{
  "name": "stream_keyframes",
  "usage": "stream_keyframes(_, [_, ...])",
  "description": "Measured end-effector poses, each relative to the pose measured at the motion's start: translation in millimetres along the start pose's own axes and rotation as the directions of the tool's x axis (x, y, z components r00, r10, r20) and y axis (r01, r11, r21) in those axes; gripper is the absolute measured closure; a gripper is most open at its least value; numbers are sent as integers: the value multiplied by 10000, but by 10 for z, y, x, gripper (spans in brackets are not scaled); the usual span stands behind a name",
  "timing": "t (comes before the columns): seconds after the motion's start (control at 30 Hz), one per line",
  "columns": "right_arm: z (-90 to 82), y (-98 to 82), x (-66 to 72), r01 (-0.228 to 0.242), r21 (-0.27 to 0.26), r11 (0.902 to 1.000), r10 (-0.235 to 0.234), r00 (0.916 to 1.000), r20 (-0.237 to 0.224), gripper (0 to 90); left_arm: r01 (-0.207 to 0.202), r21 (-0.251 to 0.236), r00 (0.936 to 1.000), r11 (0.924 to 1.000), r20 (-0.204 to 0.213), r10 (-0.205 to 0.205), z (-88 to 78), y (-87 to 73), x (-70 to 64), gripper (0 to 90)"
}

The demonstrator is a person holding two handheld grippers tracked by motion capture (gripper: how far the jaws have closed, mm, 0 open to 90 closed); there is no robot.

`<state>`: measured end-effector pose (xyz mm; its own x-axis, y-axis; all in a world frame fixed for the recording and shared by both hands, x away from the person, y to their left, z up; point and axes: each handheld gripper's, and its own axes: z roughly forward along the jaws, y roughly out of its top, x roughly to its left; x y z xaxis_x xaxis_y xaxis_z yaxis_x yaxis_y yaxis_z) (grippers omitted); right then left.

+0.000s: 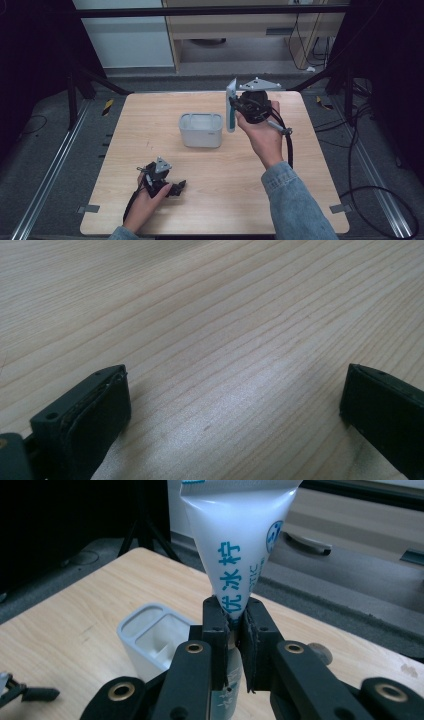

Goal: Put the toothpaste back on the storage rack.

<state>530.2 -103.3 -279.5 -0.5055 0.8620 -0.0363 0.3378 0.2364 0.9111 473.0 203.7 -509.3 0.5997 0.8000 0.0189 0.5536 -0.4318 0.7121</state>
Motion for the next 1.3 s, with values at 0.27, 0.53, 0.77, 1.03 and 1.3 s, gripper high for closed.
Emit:
stream_keyframes(0.27, [28, 162, 81, 150, -307, 9994, -148, 9999, 54, 821, 7, -2, 10000, 10000, -1, -7, 1, 1, -1, 0])
stream_keyframes(0.53, [128, 273, 200, 291, -457, 9985, -296, 9995, -95, 821, -4, 17, 10000, 10000, -2, 4, -1, 2, -2, 0])
stream_keyframes(0.77, [275, 325, 272, 285, -538, 9981, -298, 9993, -231, 820, 10, 8, 10000, 10000, -10, -10, 0, 2, -3, 0])
stream_keyframes(1.03, [500, 299, 362, 153, -601, 9981, -175, 9992, -361, 820, 1, 16, 10000, 10000, 3, -1, 0, 2, -2, 0])
stream_keyframes(1.3, [700, 222, 430, 88, -607, 9981, -110, 9993, -352, 819, 0, 16, 10000, 10000, 0, 0, 0, 2, -3, 0])
